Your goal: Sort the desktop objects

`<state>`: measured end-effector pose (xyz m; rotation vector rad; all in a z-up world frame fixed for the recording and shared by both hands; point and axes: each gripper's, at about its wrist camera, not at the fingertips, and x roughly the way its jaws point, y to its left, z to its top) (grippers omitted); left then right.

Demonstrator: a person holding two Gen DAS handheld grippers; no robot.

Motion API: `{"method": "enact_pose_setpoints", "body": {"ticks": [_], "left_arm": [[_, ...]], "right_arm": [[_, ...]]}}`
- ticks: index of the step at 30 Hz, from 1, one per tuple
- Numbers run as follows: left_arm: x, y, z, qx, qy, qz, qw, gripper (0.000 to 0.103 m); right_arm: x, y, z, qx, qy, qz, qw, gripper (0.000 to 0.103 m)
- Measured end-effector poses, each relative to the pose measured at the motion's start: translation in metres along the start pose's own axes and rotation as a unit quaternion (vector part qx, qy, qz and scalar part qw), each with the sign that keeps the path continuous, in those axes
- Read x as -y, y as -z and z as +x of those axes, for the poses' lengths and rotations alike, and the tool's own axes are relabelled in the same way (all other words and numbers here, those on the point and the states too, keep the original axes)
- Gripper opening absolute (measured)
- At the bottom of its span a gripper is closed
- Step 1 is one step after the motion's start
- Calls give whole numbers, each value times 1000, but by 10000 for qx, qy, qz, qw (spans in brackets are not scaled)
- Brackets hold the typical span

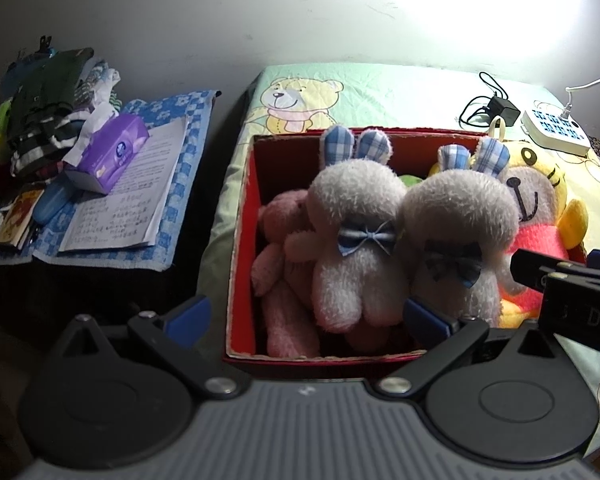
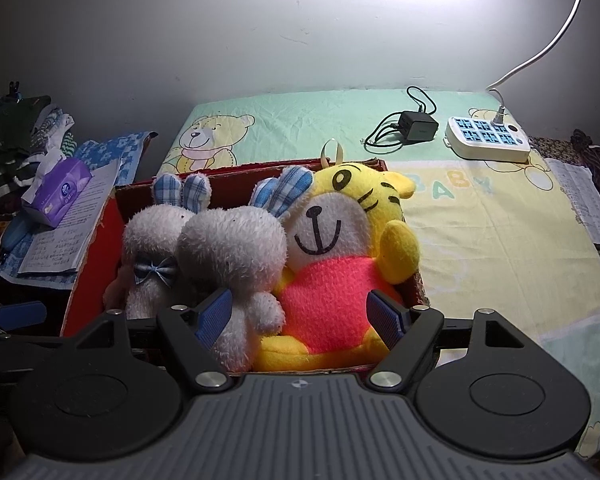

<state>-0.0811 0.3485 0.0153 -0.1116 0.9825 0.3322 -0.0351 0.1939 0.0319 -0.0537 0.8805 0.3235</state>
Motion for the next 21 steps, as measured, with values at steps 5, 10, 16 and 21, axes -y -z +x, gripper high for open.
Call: {"method": "enact_pose_setpoints", "body": {"ticks": [5,10,16,21], "left_arm": [[1,3,-2,41,-17,8,10000,103],[4,5,-4,46,-32,23,10000,103],[8,8,-8,182,71,77,9998,100],[10,9,-16,458,142,36,9988,98]], "right_arm": [[1,2,-2,15,6,-5,10000,77],[2,4,-4,25,-15,-20,10000,77],[4,6,-6,47,-23,-9,10000,77],[9,5,-10,129,-59,73,9999,77]]}}
